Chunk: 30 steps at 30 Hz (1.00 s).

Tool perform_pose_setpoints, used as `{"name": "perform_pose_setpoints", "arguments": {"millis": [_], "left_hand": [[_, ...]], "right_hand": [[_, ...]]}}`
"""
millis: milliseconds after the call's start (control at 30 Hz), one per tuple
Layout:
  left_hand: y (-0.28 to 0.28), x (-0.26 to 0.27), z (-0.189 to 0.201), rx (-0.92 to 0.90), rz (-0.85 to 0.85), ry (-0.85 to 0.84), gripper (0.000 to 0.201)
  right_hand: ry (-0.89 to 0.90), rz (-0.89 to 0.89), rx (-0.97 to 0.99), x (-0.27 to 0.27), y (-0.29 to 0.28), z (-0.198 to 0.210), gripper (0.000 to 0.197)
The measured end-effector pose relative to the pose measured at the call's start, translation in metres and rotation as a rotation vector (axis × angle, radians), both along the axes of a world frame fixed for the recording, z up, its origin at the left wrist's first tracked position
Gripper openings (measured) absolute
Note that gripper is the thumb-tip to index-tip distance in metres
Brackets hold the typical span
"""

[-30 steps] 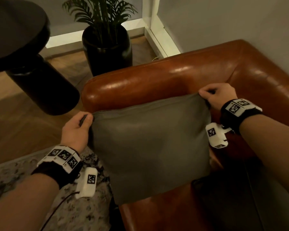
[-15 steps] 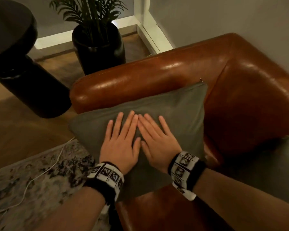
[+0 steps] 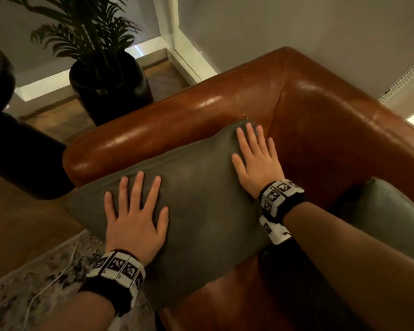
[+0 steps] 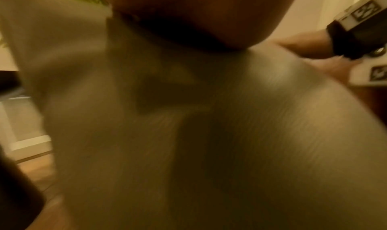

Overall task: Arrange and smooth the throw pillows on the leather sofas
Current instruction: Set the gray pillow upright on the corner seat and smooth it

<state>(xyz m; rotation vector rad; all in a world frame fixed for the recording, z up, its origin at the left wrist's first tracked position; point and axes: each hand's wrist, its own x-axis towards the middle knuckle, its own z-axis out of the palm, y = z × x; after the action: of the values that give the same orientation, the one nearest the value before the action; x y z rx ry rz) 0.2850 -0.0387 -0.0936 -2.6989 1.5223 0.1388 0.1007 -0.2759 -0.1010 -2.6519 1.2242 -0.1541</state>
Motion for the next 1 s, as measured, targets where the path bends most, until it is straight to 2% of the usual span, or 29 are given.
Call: {"name": "perform_pose_setpoints", "arguments": {"millis": [67, 133, 200, 300, 400, 500, 567, 667, 733, 833, 900, 1000], "left_hand": [[-0.011, -0.007, 0.009, -0.002, -0.033, -0.001, 0.071], [-0.03, -0.009, 0.014, -0.018, -0.075, -0.007, 0.07], [-0.047, -0.004, 0.016, 0.016, -0.036, 0.01, 0.073], [-0.053, 0.004, 0.017, 0.076, -0.01, -0.008, 0.077], [-0.05, -0.005, 0.024, 0.097, -0.009, 0.033, 0.076], [-0.056, -0.011, 0.034, 0.105, 0.026, 0.059, 0.076], [-0.068, -0.009, 0.043, 0.085, 0.05, 0.077, 0.075], [-0.096, -0.003, 0.05, 0.061, 0.059, 0.182, 0.073], [-0.112, 0.001, 0.053, 0.083, 0.04, 0.207, 0.067], [-0.12, 0.002, 0.06, 0.043, 0.083, 0.256, 0.053], [-0.119, 0.002, 0.063, -0.027, 0.123, 0.288, 0.045], [-0.114, -0.002, 0.063, -0.202, 0.25, 0.454, 0.039]], "right_hand": [[-0.11, 0.117, -0.029, 0.007, 0.036, 0.0, 0.065], [-0.135, 0.218, -0.045, 0.012, 0.073, -0.009, 0.063], [-0.2, 0.061, 0.012, 0.008, 0.085, -0.025, 0.061], [-0.334, -0.36, 0.313, -0.016, 0.077, -0.054, 0.06], [-0.391, -0.547, 0.579, -0.04, 0.08, -0.087, 0.056], [-0.39, -0.6, 0.67, -0.052, 0.071, -0.092, 0.055], [-0.457, -0.585, 0.648, -0.046, 0.053, -0.077, 0.057], [-0.554, -0.389, 0.486, -0.017, 0.037, -0.045, 0.056], [-0.553, -0.331, 0.48, -0.004, 0.038, -0.04, 0.053], [-0.477, -0.43, 0.579, -0.019, 0.045, -0.068, 0.052], [-0.5, -0.535, 0.681, -0.036, 0.054, -0.087, 0.051], [-0.526, -0.708, 0.75, -0.051, 0.069, -0.111, 0.05]]}}
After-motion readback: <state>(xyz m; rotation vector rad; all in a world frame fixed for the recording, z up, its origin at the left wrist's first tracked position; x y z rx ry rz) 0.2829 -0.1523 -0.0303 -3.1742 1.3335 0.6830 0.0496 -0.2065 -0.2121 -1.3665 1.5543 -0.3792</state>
